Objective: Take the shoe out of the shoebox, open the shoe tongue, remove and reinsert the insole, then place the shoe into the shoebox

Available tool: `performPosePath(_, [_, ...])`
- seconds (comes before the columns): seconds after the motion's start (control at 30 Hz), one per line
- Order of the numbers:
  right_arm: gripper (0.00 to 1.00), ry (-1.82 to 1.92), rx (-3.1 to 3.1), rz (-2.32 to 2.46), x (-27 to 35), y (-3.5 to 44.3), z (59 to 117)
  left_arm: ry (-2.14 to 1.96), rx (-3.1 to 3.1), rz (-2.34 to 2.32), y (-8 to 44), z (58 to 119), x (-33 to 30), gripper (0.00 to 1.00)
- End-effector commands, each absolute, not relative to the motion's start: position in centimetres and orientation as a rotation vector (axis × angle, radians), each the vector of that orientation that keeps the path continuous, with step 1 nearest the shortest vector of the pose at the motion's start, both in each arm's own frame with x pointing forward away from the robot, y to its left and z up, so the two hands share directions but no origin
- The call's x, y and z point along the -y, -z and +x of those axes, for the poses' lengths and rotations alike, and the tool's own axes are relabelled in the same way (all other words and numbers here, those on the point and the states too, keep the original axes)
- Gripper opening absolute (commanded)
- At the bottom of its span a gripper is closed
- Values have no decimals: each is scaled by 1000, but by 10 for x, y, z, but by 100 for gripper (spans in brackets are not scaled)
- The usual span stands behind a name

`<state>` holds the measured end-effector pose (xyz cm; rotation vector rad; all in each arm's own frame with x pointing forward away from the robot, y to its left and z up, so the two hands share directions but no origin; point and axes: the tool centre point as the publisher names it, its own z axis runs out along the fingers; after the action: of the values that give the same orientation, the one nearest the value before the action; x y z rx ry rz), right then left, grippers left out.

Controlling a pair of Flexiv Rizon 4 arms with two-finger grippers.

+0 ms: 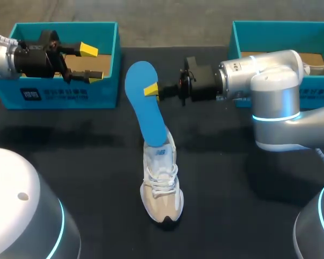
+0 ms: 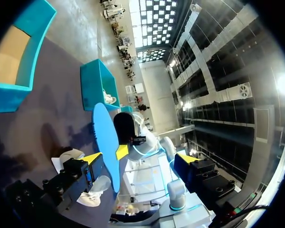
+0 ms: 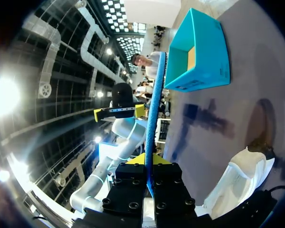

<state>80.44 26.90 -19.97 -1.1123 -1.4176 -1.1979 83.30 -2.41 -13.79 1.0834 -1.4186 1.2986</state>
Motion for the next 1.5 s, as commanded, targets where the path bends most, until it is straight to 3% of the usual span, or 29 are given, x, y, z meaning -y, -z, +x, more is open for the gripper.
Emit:
performPosePath(0.03, [0, 1201, 1423, -1113, -268, 196, 804, -1310, 1414, 1084, 141, 830, 21, 100])
performPosePath(1.5, [0, 1205, 1411, -1011, -284, 171, 818, -1484, 1362, 1019, 166, 839, 62, 100])
